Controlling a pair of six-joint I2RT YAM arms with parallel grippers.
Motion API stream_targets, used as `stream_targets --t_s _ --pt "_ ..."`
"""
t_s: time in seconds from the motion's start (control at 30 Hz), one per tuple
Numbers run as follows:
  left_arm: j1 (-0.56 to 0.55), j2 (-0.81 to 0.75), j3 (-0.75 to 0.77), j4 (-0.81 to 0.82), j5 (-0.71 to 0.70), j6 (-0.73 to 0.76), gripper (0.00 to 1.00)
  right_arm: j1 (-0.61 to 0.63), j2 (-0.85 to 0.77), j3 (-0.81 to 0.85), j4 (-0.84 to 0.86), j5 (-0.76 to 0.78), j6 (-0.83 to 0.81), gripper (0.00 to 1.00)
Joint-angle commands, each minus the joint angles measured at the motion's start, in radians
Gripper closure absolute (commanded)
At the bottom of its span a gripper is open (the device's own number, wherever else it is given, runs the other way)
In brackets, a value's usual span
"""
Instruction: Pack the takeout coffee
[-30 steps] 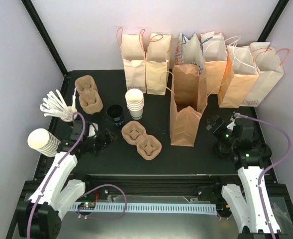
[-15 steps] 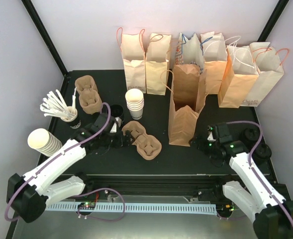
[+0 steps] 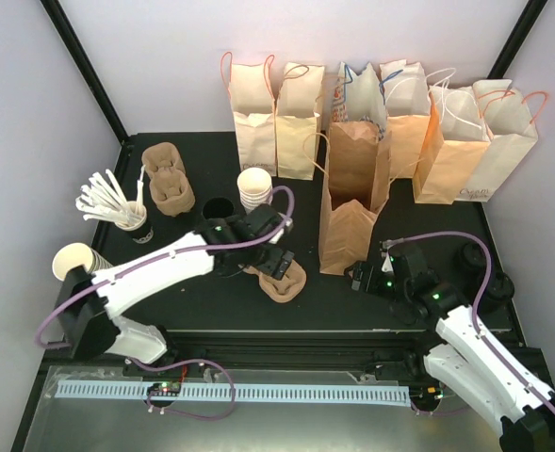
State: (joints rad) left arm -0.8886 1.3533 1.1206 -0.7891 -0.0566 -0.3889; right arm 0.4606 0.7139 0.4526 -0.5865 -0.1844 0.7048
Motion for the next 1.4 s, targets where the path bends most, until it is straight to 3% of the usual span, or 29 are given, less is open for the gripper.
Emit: stream_targets --t_s 0.0,0.4,0.87,1.0,1.1,1.37 --pt "-0.036 0.127 0.095 -0.084 -0.102 0.167 0.10 0.010 -0.053 -0.018 0.013 0.023 -0.014 0.01" --pt "-0.024 0.312 0.134 -0.101 -0.097 0.231 0.13 0.010 -0.076 0.006 -0.045 0.048 -0.019 0.00" --pt "0.038 0.381 0.163 -0.122 -0.027 0.223 0.30 0.011 -0.076 0.009 -0.045 0.033 -0.024 0.00" --pt "0.052 0.385 0.175 -0.128 -0.017 0.222 0.19 0.011 -0.077 0.009 -0.044 0.026 -0.028 0.00" --pt "0.066 0.397 0.178 -0.128 0.000 0.227 0.18 0.010 -0.076 0.009 -0.043 0.021 -0.031 0.00" --pt "0.077 0.422 0.212 -0.161 -0.028 0.240 0.42 0.010 -0.070 0.008 -0.038 0.011 -0.034 0.00"
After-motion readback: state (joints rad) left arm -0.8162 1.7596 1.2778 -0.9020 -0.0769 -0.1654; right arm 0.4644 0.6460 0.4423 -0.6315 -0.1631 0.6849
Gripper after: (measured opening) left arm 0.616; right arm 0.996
